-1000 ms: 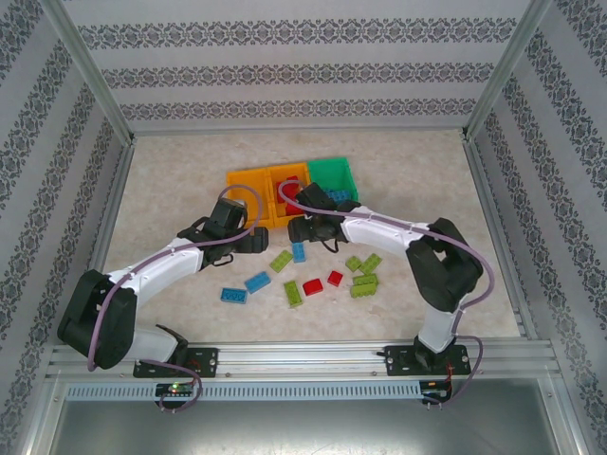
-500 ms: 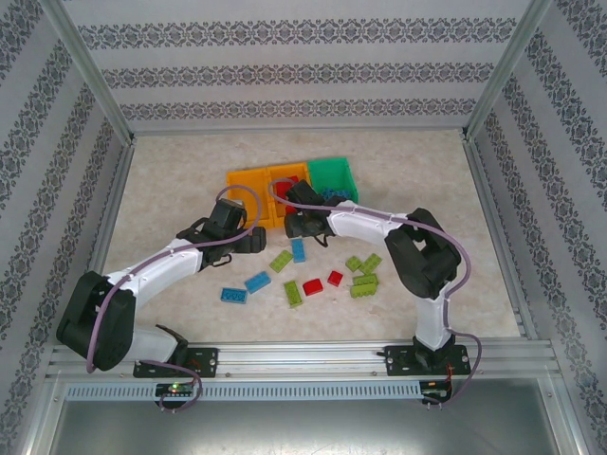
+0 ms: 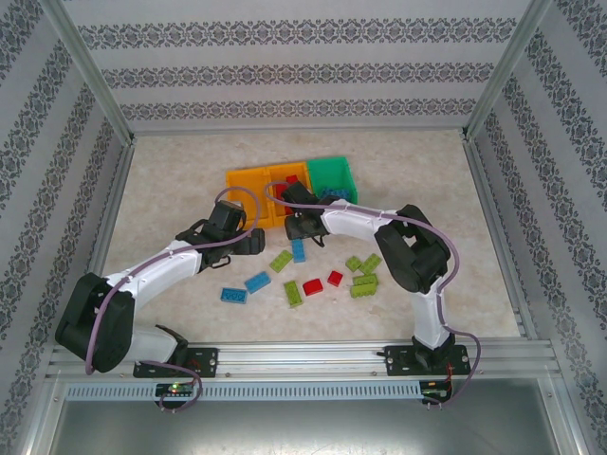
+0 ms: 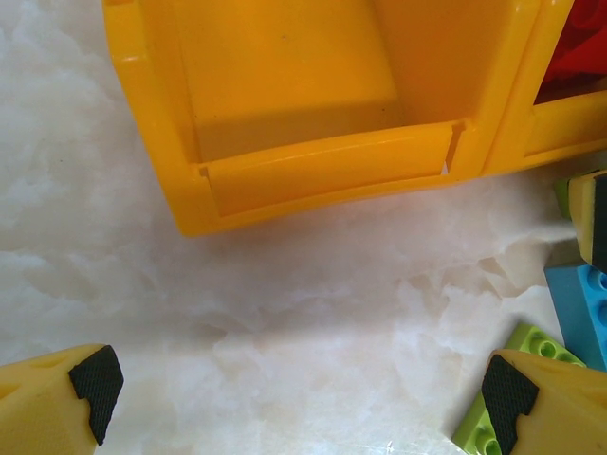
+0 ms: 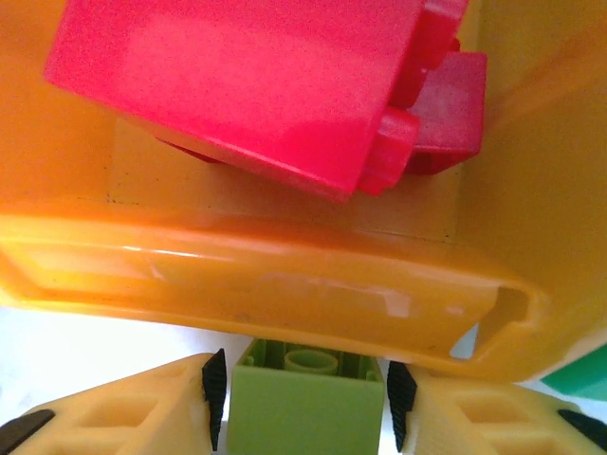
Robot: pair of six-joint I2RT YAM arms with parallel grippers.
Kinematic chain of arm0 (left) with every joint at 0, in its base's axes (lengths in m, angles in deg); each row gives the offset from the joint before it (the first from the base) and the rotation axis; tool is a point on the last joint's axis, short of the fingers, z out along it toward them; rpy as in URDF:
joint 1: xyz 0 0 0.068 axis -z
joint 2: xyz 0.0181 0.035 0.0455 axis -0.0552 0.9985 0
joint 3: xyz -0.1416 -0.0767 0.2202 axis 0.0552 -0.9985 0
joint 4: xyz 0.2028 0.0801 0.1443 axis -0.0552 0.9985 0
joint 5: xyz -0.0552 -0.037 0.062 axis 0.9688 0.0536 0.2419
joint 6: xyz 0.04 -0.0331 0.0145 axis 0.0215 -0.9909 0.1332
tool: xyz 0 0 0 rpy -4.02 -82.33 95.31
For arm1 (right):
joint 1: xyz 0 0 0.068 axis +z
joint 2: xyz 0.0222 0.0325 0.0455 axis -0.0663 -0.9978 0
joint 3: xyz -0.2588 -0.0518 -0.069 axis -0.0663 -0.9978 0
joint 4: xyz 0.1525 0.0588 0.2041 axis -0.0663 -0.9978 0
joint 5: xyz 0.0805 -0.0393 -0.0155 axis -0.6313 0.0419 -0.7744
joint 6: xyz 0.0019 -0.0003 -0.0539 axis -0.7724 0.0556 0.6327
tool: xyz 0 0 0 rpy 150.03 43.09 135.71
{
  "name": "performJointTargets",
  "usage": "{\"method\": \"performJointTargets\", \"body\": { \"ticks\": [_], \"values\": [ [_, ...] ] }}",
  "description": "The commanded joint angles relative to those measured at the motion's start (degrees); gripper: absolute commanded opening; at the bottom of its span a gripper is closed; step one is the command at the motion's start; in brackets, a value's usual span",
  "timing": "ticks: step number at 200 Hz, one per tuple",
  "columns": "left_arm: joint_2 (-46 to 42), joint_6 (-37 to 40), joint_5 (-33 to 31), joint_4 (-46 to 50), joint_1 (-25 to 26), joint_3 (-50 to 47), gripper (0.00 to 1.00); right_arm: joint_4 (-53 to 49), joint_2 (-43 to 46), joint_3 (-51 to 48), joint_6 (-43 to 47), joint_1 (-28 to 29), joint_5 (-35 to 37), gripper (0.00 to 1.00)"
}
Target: Sort the legos into containers by color
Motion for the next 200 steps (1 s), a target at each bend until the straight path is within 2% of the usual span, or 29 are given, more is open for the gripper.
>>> {"method": "performJointTargets", "body": {
  "ticks": [1,36,83,132,171,200],
  "values": [
    [-2.01,-1.16,-1.61,1.74,0.53,-0.77,0.99,-0.83,-1.27,1.64,0.79,-0.29,1.25,0.45],
    [-3.11,-1.43,-2.52,1.95,0.5,-1.36,0.99,-1.09,-0.12,1.39,0.26,-0.14,1.31,0.34],
    [-5.33,-1.93,-5.15,3.03,0.42,-2.15,0.99,-1.06,6.24,0.15,-1.38,1.38,0.71,0.33],
    [-8.8,-3.87,-8.96,3.65,0.06,-4.3,0.99,2.49,9.98,4.22,-4.17,1.35,-6.39,0.33],
    [-9.81,-4.23,-9.12,3.45,-0.48,-5.09,0.99,5.78,4.85,12.17,-7.94,0.42,-14.97,0.34],
    [-9.78,-4.1,-8.32,3.55,-0.78,-5.19,0.99,5.33,-1.27,19.48,-9.28,0.32,-17.86,0.34]
  ]
}}
